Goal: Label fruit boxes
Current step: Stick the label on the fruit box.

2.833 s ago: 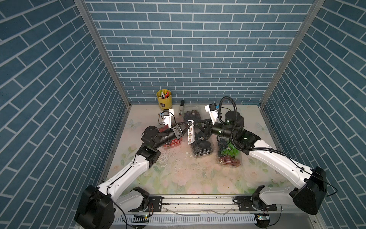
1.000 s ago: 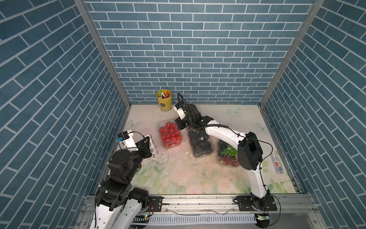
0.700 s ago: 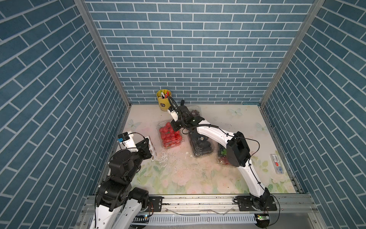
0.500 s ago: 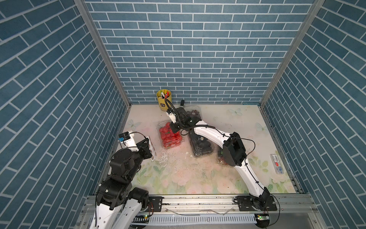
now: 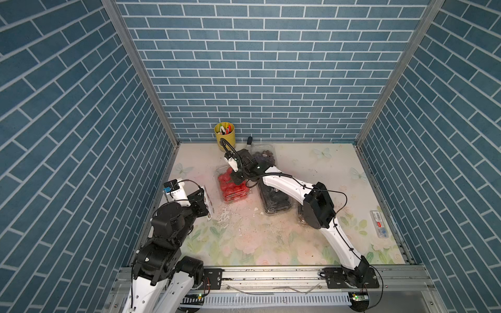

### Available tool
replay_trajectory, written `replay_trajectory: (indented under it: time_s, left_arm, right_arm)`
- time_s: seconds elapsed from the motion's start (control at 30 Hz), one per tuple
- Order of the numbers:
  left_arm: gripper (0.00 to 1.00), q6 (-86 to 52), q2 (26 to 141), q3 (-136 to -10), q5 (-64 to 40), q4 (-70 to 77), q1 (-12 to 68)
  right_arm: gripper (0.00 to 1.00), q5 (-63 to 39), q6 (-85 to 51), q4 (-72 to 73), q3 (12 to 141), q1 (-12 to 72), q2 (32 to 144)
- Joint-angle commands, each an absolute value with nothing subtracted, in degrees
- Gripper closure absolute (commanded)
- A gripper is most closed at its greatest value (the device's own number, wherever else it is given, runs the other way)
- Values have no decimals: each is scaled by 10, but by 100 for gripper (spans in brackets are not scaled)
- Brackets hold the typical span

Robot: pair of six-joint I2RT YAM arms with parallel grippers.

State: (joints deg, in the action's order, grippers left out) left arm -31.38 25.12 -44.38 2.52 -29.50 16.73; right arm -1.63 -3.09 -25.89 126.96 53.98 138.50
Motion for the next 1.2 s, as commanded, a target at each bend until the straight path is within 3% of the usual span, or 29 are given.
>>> replay_trajectory:
  time_s: [0.0, 0.7, 0.87, 1.17]
  left_arm:
    - [100, -305, 256, -448, 20, -289, 163]
    - [100, -304, 260, -447, 7, -283, 163]
    - [100, -304, 261, -447, 7, -283, 163]
    - [100, -304, 261, -447, 5, -283, 163]
  right_arm:
    - [100, -8, -2, -282, 1283, 544, 1403]
    - [100, -47, -8, -311, 1309, 546, 1425]
    - [86, -94, -16, -324, 1321, 541, 1433]
    - [78, -199, -47, -323, 1324, 523, 1433]
